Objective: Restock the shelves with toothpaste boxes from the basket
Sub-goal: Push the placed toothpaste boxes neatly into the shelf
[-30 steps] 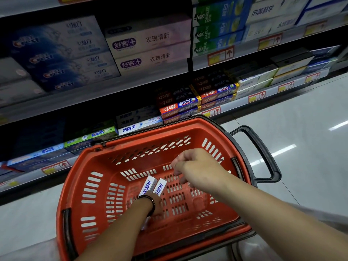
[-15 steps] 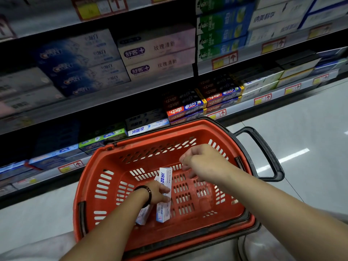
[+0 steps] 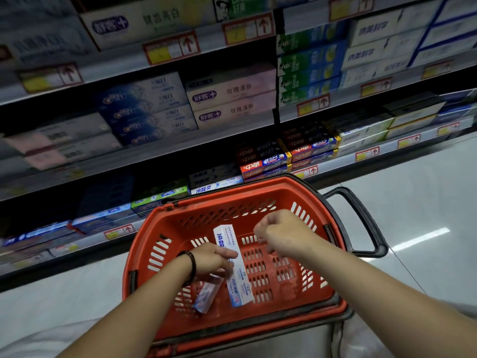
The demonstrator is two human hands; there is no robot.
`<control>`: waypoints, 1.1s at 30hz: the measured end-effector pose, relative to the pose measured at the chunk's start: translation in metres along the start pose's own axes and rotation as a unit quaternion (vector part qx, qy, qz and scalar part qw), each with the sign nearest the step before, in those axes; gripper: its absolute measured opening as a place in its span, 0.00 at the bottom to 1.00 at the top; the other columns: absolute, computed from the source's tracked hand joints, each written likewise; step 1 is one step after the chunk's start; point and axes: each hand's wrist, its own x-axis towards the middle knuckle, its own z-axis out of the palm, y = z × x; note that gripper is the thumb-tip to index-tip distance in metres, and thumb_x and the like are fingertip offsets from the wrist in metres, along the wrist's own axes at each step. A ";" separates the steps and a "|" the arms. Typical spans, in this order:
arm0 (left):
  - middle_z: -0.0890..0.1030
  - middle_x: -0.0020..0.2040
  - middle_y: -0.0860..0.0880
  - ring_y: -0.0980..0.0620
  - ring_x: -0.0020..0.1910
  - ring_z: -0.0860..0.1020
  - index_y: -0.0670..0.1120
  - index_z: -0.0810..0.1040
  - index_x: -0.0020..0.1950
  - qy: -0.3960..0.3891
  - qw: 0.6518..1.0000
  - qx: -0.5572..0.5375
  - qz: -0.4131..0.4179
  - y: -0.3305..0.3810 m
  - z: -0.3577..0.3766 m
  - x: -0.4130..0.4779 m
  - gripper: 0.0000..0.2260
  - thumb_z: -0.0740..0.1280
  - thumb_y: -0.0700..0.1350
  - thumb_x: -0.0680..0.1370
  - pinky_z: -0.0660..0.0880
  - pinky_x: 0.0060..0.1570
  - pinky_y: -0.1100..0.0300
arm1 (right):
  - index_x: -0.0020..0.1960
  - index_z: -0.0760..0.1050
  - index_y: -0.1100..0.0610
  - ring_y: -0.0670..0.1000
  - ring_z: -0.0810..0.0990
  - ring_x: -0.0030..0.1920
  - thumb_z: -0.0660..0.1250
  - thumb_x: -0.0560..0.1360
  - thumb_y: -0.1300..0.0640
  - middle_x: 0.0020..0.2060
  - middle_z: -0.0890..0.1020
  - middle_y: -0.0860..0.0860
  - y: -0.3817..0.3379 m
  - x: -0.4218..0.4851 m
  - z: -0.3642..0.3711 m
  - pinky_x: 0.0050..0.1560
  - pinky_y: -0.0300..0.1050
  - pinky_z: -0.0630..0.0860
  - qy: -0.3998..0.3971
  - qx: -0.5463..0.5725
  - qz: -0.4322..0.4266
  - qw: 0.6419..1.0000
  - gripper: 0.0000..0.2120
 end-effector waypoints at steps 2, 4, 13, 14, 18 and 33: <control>0.87 0.56 0.42 0.42 0.57 0.86 0.50 0.84 0.63 -0.007 0.999 -0.035 0.012 0.008 0.002 -0.015 0.17 0.73 0.35 0.77 0.81 0.59 0.47 | 0.47 0.84 0.52 0.50 0.85 0.48 0.71 0.80 0.54 0.45 0.86 0.47 0.001 -0.002 0.002 0.46 0.48 0.80 -0.006 -0.015 -0.007 1.000 0.05; 0.87 0.51 0.43 0.44 0.50 0.86 0.48 0.83 0.63 -0.013 0.997 -0.068 0.030 0.016 0.003 -0.029 0.15 0.72 0.36 0.79 0.82 0.55 0.49 | 0.48 0.83 0.52 0.48 0.84 0.44 0.75 0.77 0.53 0.41 0.85 0.46 0.002 -0.004 0.003 0.42 0.44 0.76 -0.011 -0.032 -0.015 0.999 0.03; 0.83 0.61 0.40 0.39 0.57 0.85 0.46 0.82 0.66 0.035 0.979 -0.178 0.089 0.050 -0.002 -0.080 0.16 0.66 0.33 0.82 0.82 0.59 0.47 | 0.61 0.75 0.47 0.48 0.82 0.47 0.85 0.64 0.47 0.52 0.80 0.46 0.001 -0.020 0.012 0.37 0.41 0.77 -0.027 -0.159 -0.068 0.985 0.30; 0.84 0.59 0.40 0.40 0.56 0.86 0.45 0.82 0.66 0.040 0.975 -0.200 0.092 0.054 -0.002 -0.085 0.15 0.67 0.33 0.82 0.82 0.60 0.46 | 0.63 0.73 0.46 0.49 0.82 0.47 0.85 0.63 0.46 0.54 0.79 0.47 0.001 -0.022 0.013 0.38 0.41 0.77 -0.029 -0.172 -0.083 0.981 0.33; 0.82 0.31 0.47 0.52 0.31 0.83 0.40 0.80 0.63 0.060 0.962 -0.250 0.095 0.071 0.002 -0.107 0.12 0.64 0.32 0.82 0.80 0.64 0.43 | 0.69 0.69 0.44 0.47 0.76 0.55 0.85 0.63 0.46 0.58 0.72 0.44 0.000 -0.028 0.014 0.52 0.42 0.77 0.004 -0.211 -0.145 0.967 0.39; 0.85 0.57 0.36 0.39 0.55 0.86 0.49 0.77 0.68 0.042 0.938 -0.320 0.127 0.079 0.002 -0.109 0.16 0.64 0.34 0.84 0.82 0.60 0.45 | 0.62 0.76 0.45 0.49 0.83 0.37 0.73 0.76 0.59 0.48 0.82 0.44 0.009 -0.013 0.009 0.31 0.39 0.77 0.066 -0.141 -0.159 0.975 0.18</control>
